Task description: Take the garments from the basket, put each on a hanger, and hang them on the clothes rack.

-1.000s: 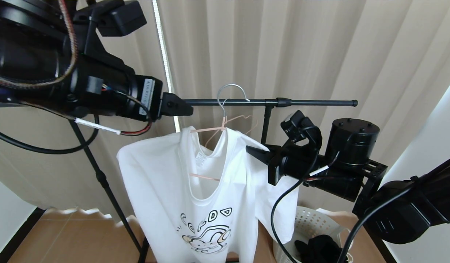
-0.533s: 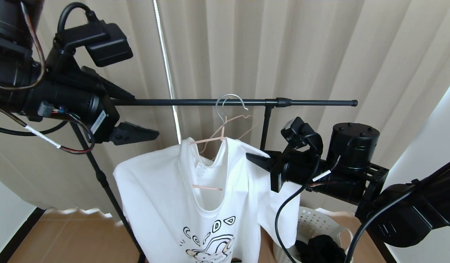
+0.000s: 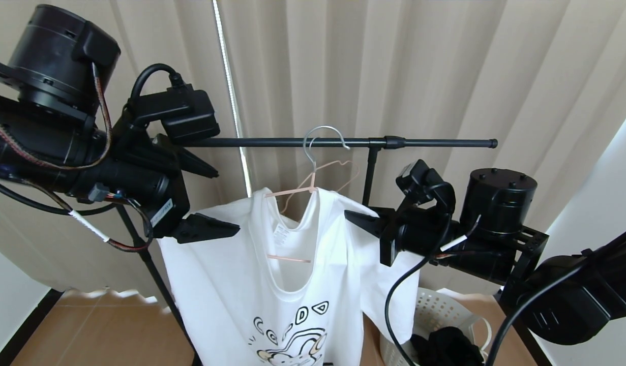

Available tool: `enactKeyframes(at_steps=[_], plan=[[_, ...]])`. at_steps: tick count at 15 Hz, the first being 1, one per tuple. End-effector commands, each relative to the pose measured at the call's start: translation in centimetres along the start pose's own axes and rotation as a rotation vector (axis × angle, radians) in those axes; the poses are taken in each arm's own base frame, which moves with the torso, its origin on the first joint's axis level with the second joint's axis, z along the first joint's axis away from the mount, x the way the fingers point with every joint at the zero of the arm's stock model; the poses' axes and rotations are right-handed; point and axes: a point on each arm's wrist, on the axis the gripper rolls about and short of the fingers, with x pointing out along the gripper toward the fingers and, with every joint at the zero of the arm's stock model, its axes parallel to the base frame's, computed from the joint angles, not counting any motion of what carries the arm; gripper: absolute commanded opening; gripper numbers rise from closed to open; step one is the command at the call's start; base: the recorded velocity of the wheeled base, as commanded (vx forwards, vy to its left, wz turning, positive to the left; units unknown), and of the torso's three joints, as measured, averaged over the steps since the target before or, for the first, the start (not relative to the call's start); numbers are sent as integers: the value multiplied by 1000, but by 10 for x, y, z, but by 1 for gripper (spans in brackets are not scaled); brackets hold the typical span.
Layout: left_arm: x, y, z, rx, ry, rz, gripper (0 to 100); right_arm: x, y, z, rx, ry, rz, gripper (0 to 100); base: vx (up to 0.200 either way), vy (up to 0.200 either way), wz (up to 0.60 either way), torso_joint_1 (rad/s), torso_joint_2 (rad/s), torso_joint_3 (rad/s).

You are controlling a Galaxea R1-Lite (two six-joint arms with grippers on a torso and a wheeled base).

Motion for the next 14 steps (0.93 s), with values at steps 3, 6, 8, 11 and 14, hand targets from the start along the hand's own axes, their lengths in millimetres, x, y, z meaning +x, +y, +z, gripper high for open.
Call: enactKeyframes(at_steps=[3, 6, 8, 11, 14], plan=[[20, 3, -4, -16, 48, -17, 100, -6, 3, 3, -14, -26, 13, 0, 0, 0, 0, 0, 0, 0], [28, 2, 2, -58, 49, -26, 100, -8, 4, 3, -46, -39, 25, 0, 0, 0, 0, 0, 0, 0], [34, 3, 9, -90, 51, -17, 100, -9, 5, 1, -46, -33, 29, 0, 0, 0, 0, 0, 0, 0], [37, 3, 12, -91, 46, -21, 100, -9, 6, 2, -53, -35, 30, 0, 0, 0, 0, 0, 0, 0], [41, -3, 17, -109, 39, -42, 100, -11, 7, 4, -57, -41, 29, 0, 0, 0, 0, 0, 0, 0]])
